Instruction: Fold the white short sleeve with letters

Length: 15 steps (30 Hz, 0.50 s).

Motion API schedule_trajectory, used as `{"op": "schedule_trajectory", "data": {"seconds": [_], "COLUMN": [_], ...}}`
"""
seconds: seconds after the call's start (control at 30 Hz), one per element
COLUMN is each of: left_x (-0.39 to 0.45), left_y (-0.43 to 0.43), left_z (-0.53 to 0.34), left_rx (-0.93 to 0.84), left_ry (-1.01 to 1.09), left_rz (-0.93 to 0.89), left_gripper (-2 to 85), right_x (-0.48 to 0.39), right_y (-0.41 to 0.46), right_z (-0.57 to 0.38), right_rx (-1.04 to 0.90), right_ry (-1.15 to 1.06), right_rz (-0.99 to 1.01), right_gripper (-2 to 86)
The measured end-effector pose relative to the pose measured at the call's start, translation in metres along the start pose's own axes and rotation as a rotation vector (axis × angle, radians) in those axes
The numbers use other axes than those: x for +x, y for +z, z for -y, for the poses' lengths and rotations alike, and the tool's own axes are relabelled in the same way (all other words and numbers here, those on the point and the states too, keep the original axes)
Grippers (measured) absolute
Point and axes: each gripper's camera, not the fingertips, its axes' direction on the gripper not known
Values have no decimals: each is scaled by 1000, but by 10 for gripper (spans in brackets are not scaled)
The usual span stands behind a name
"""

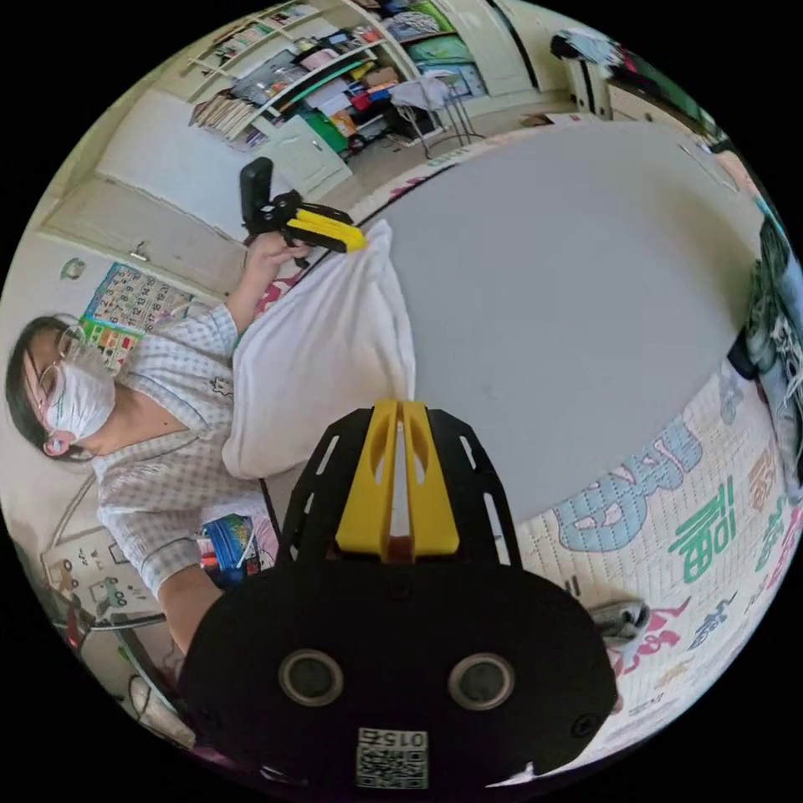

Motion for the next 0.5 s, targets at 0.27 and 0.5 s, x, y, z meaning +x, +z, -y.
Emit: {"op": "schedule_trajectory", "data": {"seconds": [0.27, 0.5], "left_x": [23, 32], "left_y": [-22, -38], "left_z": [6, 12], "left_rx": [21, 20], "left_ry": [10, -2], "left_rz": [47, 39], "left_gripper": [-9, -9], "right_x": [6, 10], "right_y": [-14, 14], "right_z": [-4, 12], "right_rx": [146, 66], "right_ry": [69, 34], "right_rz": [-38, 34], "right_gripper": [102, 34]}}
